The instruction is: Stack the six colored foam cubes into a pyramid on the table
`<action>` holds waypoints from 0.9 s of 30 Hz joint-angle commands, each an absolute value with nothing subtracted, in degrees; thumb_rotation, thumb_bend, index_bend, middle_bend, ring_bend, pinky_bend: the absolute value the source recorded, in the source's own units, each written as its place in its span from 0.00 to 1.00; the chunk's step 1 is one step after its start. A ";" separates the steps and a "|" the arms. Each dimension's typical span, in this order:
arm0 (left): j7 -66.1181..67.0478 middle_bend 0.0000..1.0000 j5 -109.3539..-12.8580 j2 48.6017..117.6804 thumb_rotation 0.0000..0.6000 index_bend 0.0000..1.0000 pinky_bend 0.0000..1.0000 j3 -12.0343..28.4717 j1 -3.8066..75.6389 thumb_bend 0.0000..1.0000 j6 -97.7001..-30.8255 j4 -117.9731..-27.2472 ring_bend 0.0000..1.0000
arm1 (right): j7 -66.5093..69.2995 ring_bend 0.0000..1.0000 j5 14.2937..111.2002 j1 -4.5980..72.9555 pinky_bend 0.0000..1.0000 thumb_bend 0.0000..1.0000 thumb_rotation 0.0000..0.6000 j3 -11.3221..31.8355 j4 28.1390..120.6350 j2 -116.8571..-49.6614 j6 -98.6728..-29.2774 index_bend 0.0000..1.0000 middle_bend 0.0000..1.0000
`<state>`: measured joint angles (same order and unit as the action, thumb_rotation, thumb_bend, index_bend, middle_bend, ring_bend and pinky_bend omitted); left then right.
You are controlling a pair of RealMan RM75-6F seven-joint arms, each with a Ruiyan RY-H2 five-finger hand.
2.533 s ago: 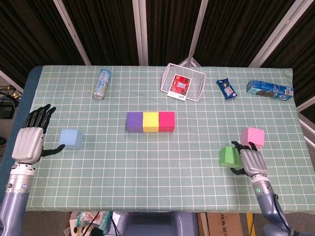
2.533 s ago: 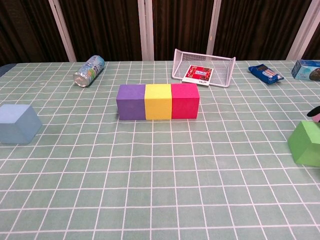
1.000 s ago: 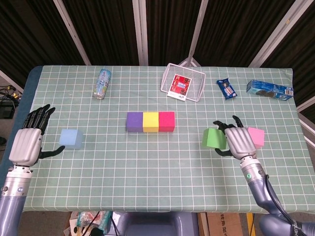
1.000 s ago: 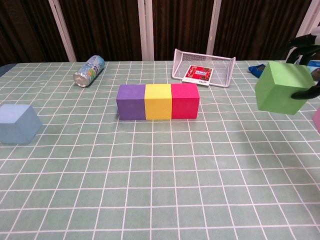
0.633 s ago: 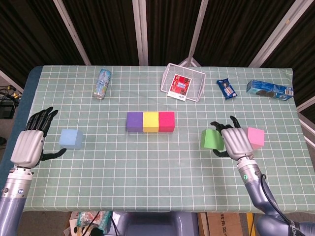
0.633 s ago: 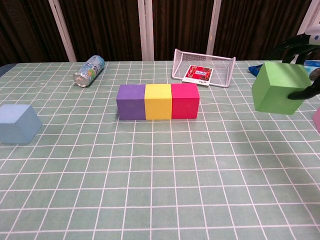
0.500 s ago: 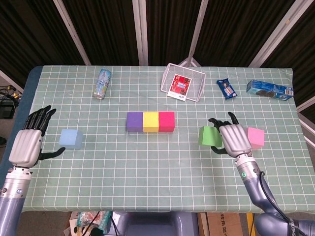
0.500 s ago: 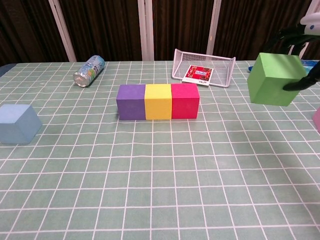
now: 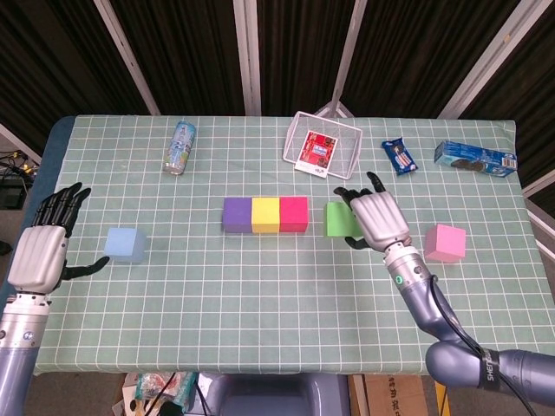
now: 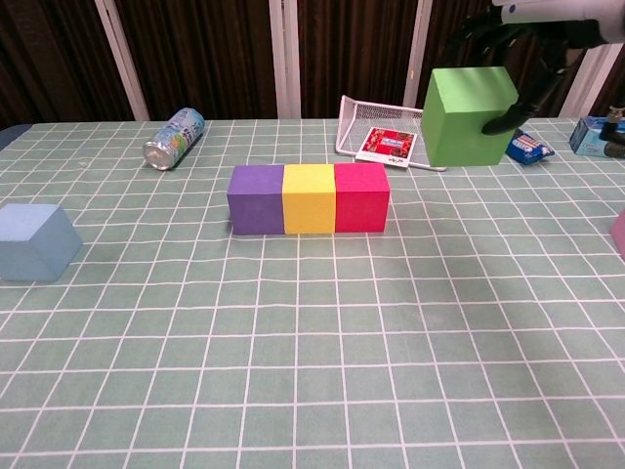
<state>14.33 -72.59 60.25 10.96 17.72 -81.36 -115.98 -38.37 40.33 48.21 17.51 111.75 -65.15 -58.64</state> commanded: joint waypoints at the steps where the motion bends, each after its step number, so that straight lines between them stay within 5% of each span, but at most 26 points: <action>1: 14.63 0.00 -72.34 60.27 1.00 0.00 0.01 10.93 17.77 0.01 -81.18 -115.81 0.00 | -40.85 0.37 37.20 51.76 0.00 0.27 1.00 17.90 109.90 -66.74 -57.23 0.22 0.39; 27: 12.89 0.00 -70.01 59.47 1.00 0.00 0.01 11.82 18.04 0.01 -79.97 -115.57 0.00 | -39.71 0.37 14.46 68.20 0.00 0.27 1.00 18.95 96.28 -75.39 -50.79 0.22 0.39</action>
<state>12.90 -70.03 59.47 11.80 18.04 -79.95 -115.58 -40.40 15.16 67.66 19.15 96.99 -74.77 -51.48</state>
